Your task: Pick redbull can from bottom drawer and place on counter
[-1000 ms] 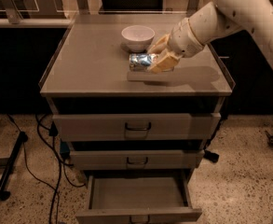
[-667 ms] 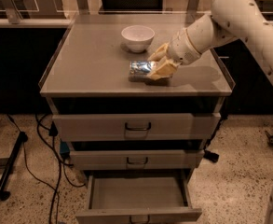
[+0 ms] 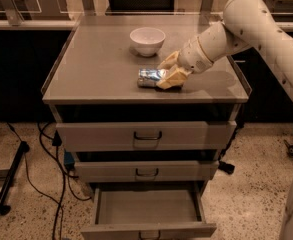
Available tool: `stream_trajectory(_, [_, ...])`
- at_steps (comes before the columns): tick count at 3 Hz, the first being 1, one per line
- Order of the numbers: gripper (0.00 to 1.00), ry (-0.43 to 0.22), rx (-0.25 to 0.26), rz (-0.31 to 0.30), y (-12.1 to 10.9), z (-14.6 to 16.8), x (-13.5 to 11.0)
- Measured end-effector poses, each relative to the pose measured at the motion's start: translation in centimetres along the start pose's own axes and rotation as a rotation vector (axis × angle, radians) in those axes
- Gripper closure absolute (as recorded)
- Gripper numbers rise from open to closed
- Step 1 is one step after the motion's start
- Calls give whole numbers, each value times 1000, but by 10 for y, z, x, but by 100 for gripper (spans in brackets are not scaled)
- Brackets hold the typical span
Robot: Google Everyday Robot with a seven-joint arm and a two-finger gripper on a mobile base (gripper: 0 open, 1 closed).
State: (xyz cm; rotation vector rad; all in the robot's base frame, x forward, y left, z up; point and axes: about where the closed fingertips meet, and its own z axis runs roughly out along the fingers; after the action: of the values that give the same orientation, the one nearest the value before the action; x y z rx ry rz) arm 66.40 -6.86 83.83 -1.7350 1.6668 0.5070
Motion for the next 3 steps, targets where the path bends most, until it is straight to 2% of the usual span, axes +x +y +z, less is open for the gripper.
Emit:
stream_trajectory(1, [42,0,0,0,0,0,0])
stream_trajectory(2, [19,0,0,0,0,0,0])
stream_trajectory(3, [0,-5,-20,-6,-5,-2,-20])
